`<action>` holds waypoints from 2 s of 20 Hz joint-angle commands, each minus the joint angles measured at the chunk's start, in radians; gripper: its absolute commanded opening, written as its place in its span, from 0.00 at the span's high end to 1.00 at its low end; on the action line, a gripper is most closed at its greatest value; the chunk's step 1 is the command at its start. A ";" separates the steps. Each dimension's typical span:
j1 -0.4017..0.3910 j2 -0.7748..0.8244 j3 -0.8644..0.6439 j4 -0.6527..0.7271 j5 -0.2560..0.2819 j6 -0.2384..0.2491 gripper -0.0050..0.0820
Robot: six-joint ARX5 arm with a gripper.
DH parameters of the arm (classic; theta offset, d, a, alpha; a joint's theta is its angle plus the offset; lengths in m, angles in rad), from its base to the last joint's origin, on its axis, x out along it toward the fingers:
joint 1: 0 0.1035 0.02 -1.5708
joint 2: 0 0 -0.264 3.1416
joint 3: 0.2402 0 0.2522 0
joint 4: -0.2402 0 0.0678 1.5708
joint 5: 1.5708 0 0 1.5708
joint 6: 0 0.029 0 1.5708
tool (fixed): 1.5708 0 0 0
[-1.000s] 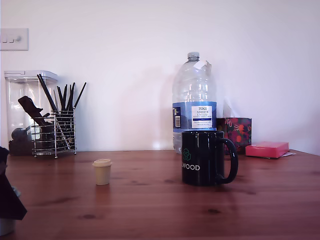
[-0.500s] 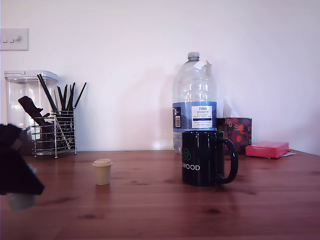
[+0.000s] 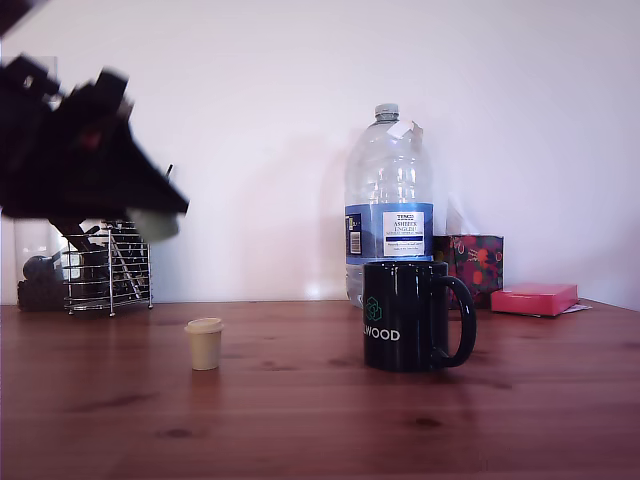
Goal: Pick up the coffee capsules from the table one by one and drop them inside the nearest coffee cup
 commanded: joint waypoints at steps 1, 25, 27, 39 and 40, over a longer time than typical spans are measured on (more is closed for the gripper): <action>-0.003 0.005 0.021 0.023 0.011 0.010 0.70; -0.079 0.811 0.890 -0.227 0.193 0.035 0.70; -0.083 0.877 0.979 -0.333 0.193 0.035 0.70; -0.082 1.081 1.231 -0.694 0.162 0.036 0.70; -0.082 1.081 1.231 -0.693 0.158 0.037 0.70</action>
